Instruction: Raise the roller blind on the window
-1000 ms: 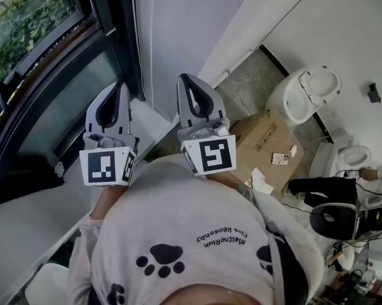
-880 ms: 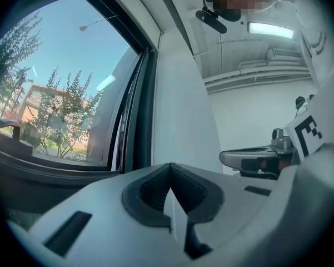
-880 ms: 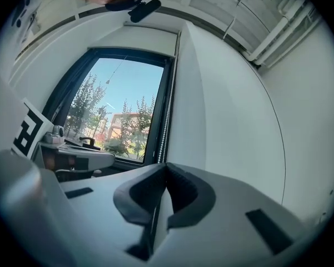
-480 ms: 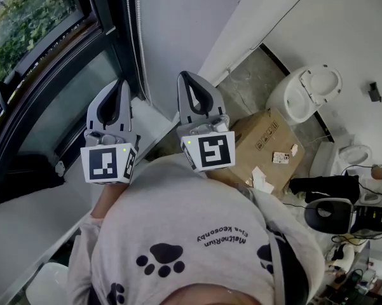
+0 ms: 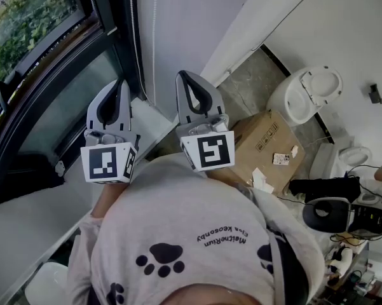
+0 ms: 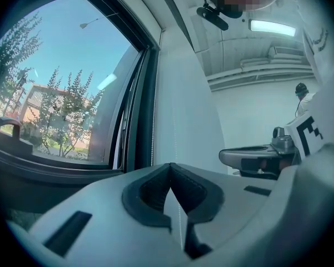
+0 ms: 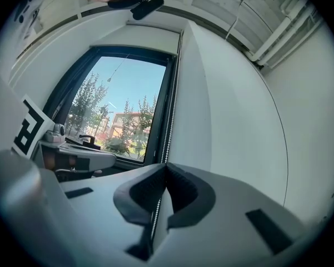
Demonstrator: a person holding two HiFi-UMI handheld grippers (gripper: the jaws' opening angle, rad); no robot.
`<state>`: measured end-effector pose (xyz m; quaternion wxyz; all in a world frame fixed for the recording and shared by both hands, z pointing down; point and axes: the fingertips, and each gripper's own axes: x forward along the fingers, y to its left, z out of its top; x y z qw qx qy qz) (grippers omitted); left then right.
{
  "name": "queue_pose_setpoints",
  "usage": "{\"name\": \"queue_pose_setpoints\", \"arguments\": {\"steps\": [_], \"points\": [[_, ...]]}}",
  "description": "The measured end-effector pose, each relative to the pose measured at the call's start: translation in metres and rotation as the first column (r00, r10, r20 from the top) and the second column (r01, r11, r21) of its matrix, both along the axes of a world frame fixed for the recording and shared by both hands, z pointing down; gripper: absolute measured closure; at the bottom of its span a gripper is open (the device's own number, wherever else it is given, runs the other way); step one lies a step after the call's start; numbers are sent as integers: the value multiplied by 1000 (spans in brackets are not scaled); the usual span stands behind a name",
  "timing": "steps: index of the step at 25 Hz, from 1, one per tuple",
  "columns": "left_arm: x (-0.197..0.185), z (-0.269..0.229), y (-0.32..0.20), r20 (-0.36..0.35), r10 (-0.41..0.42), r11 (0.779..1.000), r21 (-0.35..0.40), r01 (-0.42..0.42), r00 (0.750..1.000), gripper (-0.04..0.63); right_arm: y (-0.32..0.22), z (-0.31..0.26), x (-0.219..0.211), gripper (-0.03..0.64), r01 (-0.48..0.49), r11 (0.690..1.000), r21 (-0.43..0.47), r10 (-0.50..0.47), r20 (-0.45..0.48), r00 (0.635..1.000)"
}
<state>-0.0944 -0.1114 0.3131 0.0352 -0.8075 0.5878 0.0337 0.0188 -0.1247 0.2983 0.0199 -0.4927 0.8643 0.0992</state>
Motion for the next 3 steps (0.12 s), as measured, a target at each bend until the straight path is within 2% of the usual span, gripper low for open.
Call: {"name": "queue_pose_setpoints", "arguments": {"steps": [3], "points": [[-1, 0, -1, -2, 2, 1000, -2, -2, 1000, 588, -1, 2, -2, 607, 5, 1000, -5, -5, -16, 1000]]}}
